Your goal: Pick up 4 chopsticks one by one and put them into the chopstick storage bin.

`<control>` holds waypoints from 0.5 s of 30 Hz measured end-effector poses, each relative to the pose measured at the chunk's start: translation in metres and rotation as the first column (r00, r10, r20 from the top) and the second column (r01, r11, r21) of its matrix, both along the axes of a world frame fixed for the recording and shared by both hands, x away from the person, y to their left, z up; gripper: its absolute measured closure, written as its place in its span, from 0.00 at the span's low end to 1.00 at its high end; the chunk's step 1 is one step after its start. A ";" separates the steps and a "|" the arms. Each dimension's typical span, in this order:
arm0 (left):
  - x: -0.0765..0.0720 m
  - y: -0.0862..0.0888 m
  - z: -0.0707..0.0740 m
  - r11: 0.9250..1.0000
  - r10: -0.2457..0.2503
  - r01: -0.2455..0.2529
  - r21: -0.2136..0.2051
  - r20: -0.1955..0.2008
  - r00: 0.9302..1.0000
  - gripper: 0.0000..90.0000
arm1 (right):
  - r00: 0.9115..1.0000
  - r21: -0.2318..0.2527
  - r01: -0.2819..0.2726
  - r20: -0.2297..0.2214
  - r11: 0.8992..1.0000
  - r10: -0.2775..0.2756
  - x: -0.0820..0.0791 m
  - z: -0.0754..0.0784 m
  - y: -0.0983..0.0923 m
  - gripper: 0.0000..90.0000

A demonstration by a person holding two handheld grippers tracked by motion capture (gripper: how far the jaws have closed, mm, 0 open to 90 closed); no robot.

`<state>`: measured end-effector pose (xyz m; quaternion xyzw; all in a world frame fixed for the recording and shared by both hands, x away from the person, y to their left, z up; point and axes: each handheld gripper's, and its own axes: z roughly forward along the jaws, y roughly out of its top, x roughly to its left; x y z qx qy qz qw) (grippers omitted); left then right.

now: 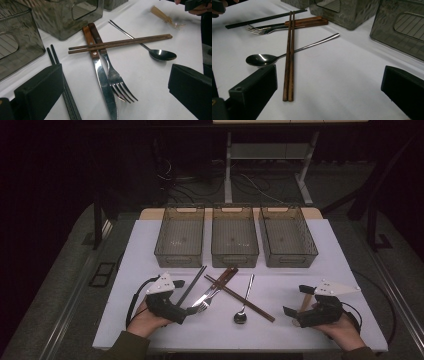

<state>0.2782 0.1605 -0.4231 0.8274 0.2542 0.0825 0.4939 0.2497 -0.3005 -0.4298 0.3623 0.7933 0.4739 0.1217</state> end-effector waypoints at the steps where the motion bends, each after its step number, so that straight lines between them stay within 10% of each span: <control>1: 0.000 0.000 0.000 1.000 -0.002 0.002 0.001 0.000 1.000 0.00 | 1.000 0.001 0.000 0.001 1.000 0.000 0.000 0.001 0.000 0.00; 15: 0.000 -0.001 0.000 1.000 0.000 0.000 -0.002 0.000 1.000 0.00 | 0.999 0.000 -0.014 -0.032 1.000 0.014 0.002 0.005 0.001 0.00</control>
